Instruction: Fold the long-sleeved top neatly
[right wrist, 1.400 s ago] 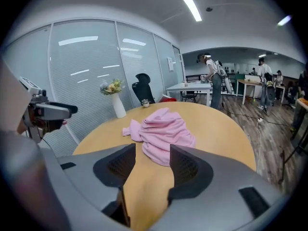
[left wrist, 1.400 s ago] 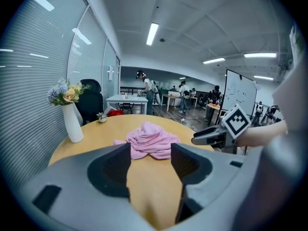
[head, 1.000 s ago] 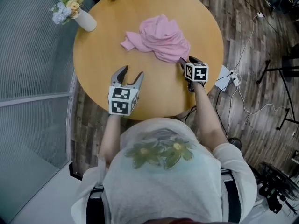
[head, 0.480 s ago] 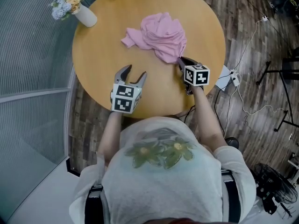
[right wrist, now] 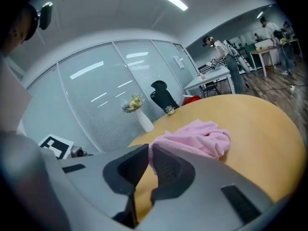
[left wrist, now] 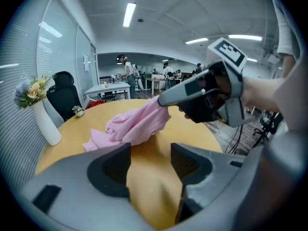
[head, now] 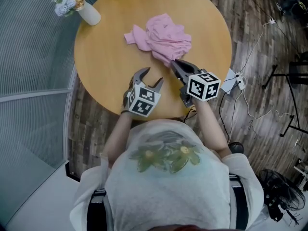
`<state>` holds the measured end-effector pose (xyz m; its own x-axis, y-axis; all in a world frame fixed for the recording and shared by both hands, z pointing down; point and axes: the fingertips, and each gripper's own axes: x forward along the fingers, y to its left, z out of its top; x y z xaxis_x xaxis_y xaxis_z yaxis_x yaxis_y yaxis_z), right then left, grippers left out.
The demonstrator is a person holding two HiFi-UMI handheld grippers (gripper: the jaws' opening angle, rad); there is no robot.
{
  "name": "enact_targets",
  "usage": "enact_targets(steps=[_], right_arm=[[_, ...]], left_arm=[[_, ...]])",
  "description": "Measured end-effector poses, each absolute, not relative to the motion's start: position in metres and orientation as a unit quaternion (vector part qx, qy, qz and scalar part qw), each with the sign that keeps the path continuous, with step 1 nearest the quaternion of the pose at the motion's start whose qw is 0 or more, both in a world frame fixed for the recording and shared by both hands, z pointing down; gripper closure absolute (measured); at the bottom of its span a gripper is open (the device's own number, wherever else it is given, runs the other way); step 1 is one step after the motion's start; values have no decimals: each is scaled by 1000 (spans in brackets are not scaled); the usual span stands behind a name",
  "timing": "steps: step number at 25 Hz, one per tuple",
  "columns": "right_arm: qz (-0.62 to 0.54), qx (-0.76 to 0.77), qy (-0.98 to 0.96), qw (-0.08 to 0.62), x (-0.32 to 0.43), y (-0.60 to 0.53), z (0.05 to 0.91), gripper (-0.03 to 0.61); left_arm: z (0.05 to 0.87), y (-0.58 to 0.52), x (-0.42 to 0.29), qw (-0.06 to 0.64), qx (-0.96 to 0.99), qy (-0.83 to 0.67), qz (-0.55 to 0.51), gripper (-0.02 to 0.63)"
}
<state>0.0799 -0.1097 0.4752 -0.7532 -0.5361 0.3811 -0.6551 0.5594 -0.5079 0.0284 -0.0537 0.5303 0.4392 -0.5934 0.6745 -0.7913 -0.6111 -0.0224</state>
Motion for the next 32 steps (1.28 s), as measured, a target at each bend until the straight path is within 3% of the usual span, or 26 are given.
enact_targets(steps=[5,11,12,14,20,24,28,32], right_arm=[[298,321,-897,61,67,-102,434,535],[285,305,-908,28,63,-101,398,535],[279,307,-910,27,64,-102,395,535],[259,317,-912,33,70,-105,389,535],[233,344,-907,64,85,-114,398,530],[244,335,-908,68,89,-111,403,481],[241,337,-907,73,97,-106,407,471],[218,340,-904,140,102,-95,434,427]], left_arm=[[540,-71,31,58,825,-412,382,370],[534,-100,26,27,823,-426,374,383],[531,-102,23,25,825,-426,370,414],[522,-105,19,40,832,-428,349,597],[489,-112,9,121,844,-439,282,598],[470,-131,-7,151,837,-463,248,597],[448,-152,-23,149,830,-486,231,597],[431,-162,-30,134,826,-495,232,598]])
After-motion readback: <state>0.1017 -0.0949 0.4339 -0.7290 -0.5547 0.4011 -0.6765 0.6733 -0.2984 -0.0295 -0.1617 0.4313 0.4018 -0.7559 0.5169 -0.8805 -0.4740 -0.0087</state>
